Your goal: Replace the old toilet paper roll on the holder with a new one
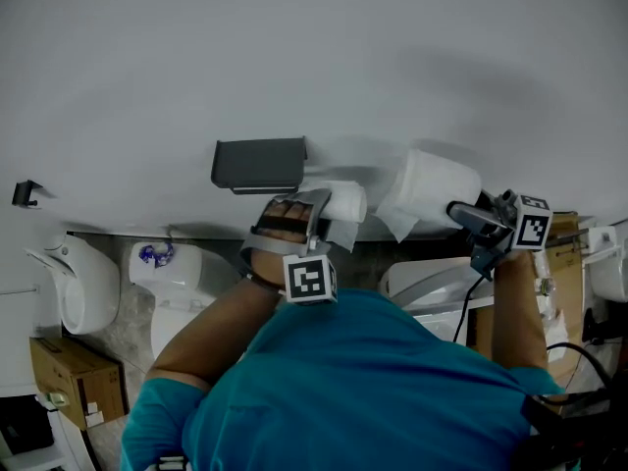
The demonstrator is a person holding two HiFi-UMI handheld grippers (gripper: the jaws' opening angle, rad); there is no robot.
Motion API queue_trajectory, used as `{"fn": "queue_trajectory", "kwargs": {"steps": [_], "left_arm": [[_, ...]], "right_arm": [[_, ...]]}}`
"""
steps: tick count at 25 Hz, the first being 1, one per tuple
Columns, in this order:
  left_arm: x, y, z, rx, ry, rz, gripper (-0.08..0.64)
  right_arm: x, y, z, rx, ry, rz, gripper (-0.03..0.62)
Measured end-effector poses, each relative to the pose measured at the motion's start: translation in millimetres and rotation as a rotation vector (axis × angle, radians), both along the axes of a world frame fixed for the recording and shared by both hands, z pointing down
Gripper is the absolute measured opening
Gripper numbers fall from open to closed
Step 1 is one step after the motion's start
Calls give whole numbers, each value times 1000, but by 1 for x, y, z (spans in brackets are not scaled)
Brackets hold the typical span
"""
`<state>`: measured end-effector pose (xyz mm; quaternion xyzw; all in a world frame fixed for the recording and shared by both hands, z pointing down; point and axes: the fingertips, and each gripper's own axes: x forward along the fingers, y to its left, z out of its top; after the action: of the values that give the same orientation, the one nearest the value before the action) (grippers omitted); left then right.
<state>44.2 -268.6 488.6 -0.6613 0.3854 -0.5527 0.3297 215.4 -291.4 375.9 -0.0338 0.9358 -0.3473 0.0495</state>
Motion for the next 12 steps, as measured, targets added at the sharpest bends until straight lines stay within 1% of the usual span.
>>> {"fn": "queue_trajectory", "kwargs": {"steps": [2,5,8,12], "left_arm": [[-6,-4,2,28,1,-23,207],[-14,-10,6,43,9,-52,207],[-23,-17,13,46,6,-72,204],[-28,-17,22,38,-23,-72,204]], "right_arm": [[0,1,0,-1,-1,-7,403],[-1,3,0,-5,5,-13,403],[-3,3,2,-9,10,-18,403],[-3,3,3,-11,15,-22,403]]}}
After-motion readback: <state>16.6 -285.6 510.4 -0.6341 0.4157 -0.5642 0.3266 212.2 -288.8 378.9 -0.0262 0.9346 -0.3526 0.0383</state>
